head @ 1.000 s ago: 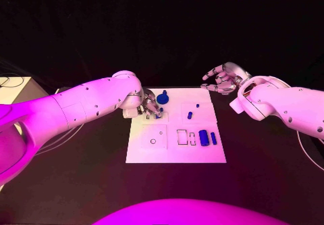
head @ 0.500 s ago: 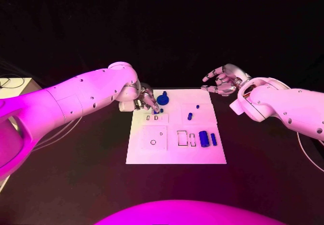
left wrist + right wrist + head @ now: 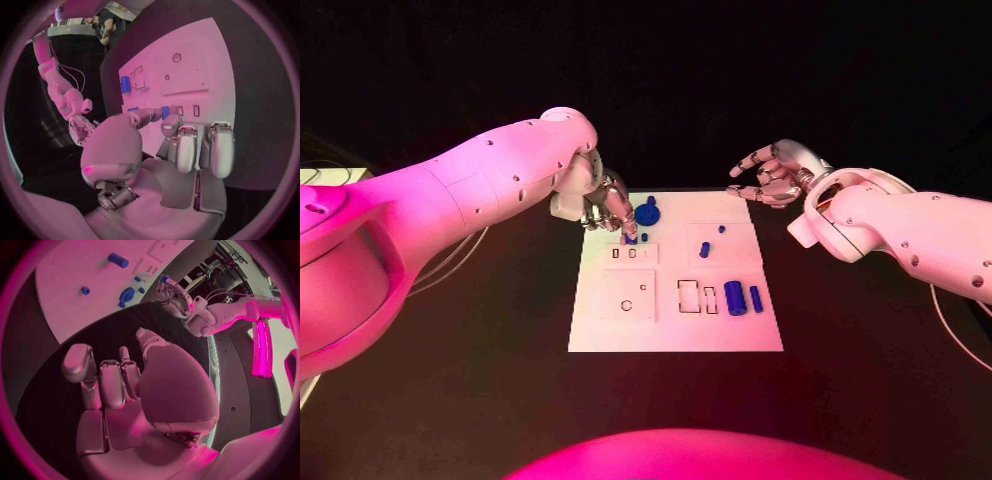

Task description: Assemble the parts on the task board

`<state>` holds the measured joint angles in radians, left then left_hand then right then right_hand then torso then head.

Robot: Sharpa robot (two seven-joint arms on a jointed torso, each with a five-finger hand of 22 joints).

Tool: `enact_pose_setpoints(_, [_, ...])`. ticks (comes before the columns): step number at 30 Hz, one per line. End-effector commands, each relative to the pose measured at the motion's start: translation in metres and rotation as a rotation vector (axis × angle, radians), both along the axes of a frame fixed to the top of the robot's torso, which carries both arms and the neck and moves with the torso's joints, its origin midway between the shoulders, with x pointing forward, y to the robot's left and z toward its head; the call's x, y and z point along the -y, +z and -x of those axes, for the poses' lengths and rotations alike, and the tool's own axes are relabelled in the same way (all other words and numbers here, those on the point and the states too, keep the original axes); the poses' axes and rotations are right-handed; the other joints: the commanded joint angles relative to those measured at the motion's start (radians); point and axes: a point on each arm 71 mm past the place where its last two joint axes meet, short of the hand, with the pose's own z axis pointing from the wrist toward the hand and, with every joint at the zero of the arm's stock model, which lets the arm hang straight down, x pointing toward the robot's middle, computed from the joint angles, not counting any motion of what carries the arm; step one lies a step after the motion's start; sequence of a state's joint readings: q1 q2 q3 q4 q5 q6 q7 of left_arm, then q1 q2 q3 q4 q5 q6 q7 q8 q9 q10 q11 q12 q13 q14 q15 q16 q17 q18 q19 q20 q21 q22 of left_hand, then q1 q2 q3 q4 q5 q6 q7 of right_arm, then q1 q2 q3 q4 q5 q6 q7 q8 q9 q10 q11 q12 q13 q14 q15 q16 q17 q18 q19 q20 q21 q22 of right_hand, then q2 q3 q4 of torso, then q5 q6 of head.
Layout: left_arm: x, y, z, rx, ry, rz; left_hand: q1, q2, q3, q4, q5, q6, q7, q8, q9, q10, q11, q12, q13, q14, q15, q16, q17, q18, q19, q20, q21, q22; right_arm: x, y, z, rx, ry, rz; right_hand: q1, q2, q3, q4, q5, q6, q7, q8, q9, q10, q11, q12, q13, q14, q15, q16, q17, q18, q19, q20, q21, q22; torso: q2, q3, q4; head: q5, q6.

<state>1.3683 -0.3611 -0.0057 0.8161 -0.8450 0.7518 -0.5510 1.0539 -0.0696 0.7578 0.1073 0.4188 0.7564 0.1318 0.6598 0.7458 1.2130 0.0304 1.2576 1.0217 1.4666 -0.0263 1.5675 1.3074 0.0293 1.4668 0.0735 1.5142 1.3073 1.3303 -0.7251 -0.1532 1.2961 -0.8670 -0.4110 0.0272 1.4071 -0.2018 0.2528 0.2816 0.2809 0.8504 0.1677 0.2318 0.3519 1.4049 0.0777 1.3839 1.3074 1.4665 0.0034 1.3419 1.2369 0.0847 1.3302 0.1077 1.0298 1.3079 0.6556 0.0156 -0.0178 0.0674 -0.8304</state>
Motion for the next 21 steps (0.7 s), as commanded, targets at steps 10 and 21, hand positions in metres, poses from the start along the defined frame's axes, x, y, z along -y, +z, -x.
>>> enact_pose_setpoints(10, [0.013,0.006,-0.003,-0.079,-0.087,-0.080,-0.132,0.033,0.285,-0.239,0.023,0.016,-0.026,0.057,0.110,-0.011,-0.003,0.004,0.004,0.104,-0.010,0.003,0.263,0.002,0.020,-0.011,-0.003,0.147,-0.007,0.000,0.000,-0.002,0.023,0.005,-0.011,-0.001,0.008,-0.002,-0.003,-0.008,-0.003,0.005,0.002,-0.005,0.001,-0.006,0.074,0.017,-0.002,-0.006,0.000,0.018,0.009,-0.001,-0.006,0.016,0.005,0.0029,-0.0098,0.013,0.005])
enact_pose_setpoints(21, [0.028,0.005,-0.003,-0.050,-0.115,-0.127,-0.204,0.049,0.323,-0.248,0.044,0.012,-0.032,0.081,0.179,0.003,-0.008,0.021,0.024,0.104,-0.015,0.003,0.263,0.000,0.025,-0.015,0.001,0.155,-0.010,0.000,0.000,0.000,0.027,0.003,-0.010,-0.001,0.008,-0.003,-0.002,-0.008,-0.003,0.005,0.002,-0.005,0.000,-0.006,0.074,0.018,-0.002,-0.006,0.000,0.019,0.009,-0.001,-0.007,0.016,0.004,0.0016,-0.0080,0.010,0.002])
